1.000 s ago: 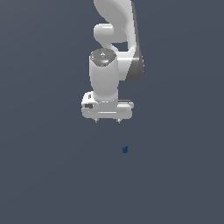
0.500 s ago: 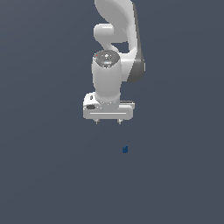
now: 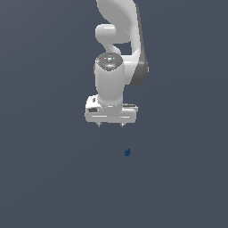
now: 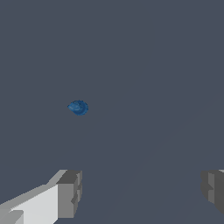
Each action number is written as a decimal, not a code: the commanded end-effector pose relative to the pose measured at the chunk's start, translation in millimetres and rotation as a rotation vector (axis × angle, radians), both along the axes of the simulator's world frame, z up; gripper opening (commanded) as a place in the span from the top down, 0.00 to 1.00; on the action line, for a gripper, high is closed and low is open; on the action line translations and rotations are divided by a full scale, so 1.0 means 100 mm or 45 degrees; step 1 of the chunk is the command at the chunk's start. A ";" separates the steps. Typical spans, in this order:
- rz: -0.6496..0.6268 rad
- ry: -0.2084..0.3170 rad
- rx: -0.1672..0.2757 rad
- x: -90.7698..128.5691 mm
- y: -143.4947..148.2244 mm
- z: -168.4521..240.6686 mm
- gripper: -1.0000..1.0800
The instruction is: Pick up the object and move it to a goal position.
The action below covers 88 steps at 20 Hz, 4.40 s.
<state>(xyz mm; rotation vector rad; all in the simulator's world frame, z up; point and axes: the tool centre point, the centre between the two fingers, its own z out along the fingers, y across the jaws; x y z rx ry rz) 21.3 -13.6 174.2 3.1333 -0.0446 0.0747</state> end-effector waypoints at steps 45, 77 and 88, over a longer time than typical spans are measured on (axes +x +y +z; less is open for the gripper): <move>-0.590 0.057 0.024 0.64 0.83 -1.15 0.04; -0.592 0.057 0.024 0.53 0.82 -0.98 1.00; -0.592 0.057 0.025 0.31 0.80 -0.30 1.00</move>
